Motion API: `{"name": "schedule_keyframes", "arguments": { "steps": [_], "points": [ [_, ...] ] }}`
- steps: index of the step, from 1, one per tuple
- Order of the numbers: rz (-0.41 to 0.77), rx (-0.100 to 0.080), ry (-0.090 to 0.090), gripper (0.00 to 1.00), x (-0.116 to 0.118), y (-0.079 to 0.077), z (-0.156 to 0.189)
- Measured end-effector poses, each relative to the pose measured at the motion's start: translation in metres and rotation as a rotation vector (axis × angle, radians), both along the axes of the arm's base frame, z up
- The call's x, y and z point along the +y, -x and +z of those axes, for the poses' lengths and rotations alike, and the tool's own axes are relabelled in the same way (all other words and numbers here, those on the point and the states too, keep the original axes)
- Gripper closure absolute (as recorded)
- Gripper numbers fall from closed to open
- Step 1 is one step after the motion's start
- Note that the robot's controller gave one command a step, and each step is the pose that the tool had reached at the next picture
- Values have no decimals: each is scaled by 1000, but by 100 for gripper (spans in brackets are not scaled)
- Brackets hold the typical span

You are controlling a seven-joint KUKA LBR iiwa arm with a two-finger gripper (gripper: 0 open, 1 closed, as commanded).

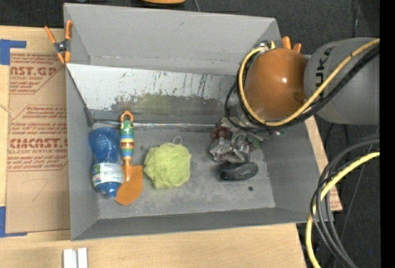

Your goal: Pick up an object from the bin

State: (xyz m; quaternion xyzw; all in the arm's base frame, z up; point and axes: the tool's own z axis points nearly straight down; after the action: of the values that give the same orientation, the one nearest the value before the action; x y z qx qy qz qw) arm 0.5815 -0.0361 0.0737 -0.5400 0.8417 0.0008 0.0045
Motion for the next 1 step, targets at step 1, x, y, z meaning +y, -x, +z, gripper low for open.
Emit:
{"name": "schedule_keyframes", "arguments": {
  "steps": [1],
  "points": [
    [-1, 2, -2, 100, 1, 1, 8]
  ]
}}
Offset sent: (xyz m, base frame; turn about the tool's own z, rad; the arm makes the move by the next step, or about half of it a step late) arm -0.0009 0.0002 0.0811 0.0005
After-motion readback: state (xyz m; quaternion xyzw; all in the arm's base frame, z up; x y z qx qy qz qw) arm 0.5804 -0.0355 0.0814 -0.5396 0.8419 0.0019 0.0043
